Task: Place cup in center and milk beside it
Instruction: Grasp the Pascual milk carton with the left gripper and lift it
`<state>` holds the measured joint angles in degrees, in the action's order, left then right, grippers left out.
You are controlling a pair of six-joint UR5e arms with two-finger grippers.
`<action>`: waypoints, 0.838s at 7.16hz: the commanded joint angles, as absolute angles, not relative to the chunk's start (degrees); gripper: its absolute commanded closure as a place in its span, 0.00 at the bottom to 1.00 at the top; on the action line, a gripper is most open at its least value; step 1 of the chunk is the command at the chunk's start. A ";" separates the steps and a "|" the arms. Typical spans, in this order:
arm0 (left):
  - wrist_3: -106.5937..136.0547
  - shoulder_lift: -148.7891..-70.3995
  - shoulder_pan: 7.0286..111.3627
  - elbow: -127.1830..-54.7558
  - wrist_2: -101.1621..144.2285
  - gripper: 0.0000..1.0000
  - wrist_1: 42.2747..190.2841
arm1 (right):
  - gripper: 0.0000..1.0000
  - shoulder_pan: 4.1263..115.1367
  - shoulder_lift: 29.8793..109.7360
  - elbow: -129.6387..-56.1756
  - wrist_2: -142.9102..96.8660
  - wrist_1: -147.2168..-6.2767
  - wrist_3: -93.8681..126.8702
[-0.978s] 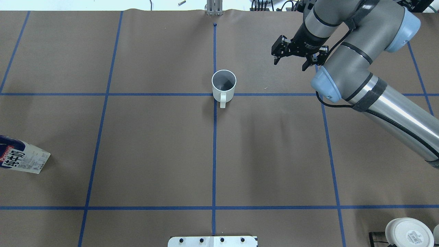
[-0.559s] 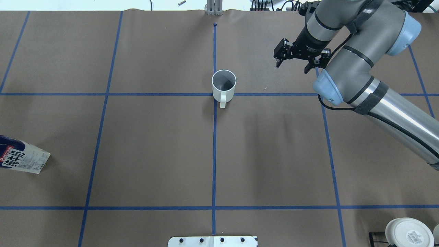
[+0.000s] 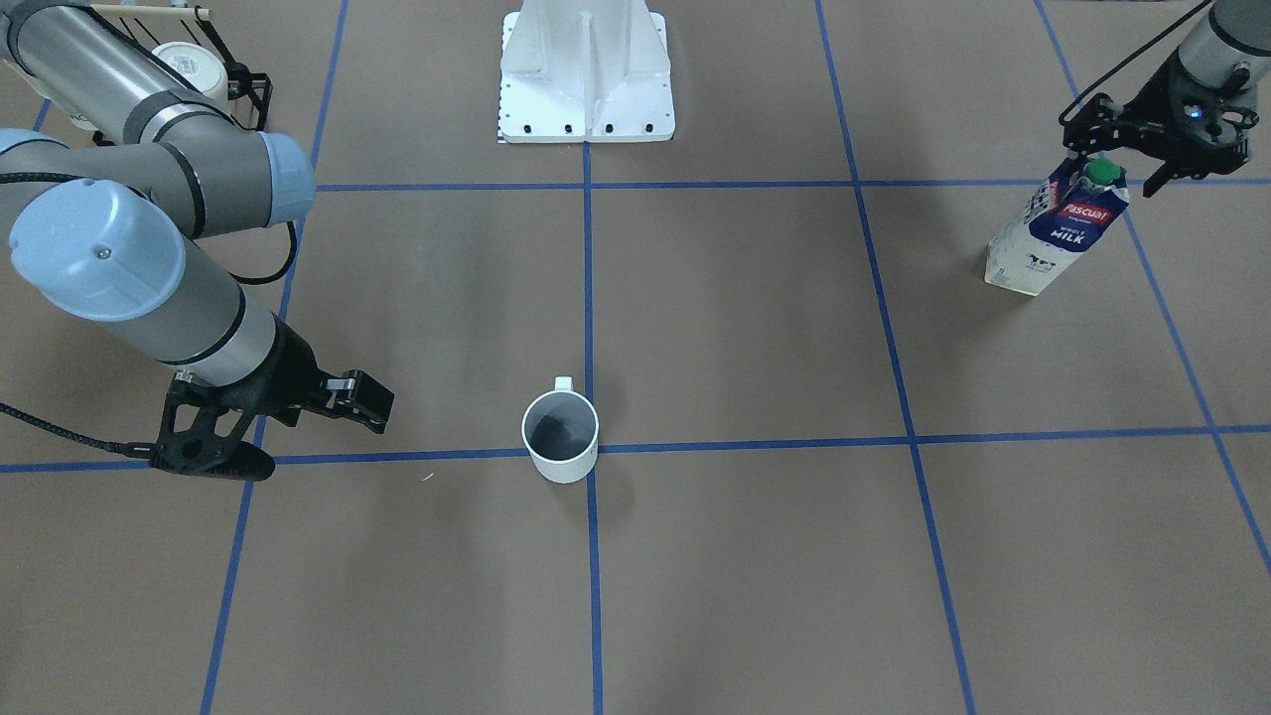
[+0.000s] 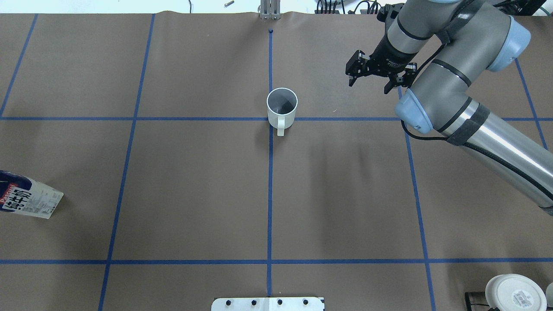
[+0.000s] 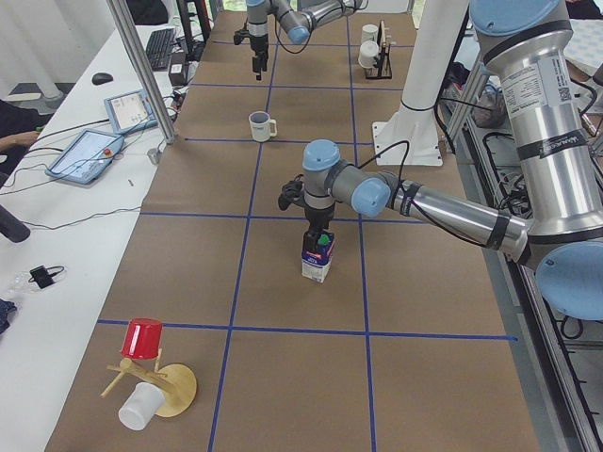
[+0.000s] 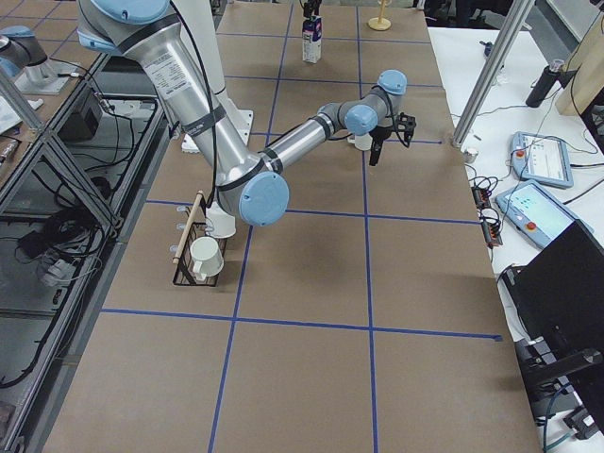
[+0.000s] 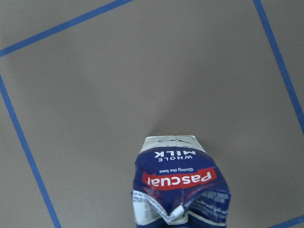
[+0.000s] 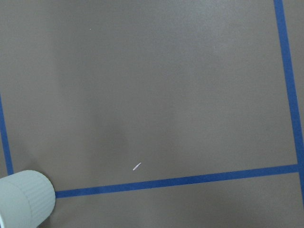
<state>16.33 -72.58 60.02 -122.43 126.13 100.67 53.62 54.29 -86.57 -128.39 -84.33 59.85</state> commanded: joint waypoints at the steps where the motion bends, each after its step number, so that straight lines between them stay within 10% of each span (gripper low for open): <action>1: 17.31 -72.60 58.37 -121.82 126.21 0.02 101.86 | 0.00 53.61 54.58 -86.57 -128.50 -84.29 58.98; 6: 21.09 -72.60 55.37 -120.59 125.95 0.02 103.45 | 0.00 53.70 54.58 -86.57 -128.67 -84.46 58.45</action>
<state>21.10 -72.60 55.46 -120.96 125.98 103.40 53.70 54.62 -86.56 -128.63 -84.46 58.46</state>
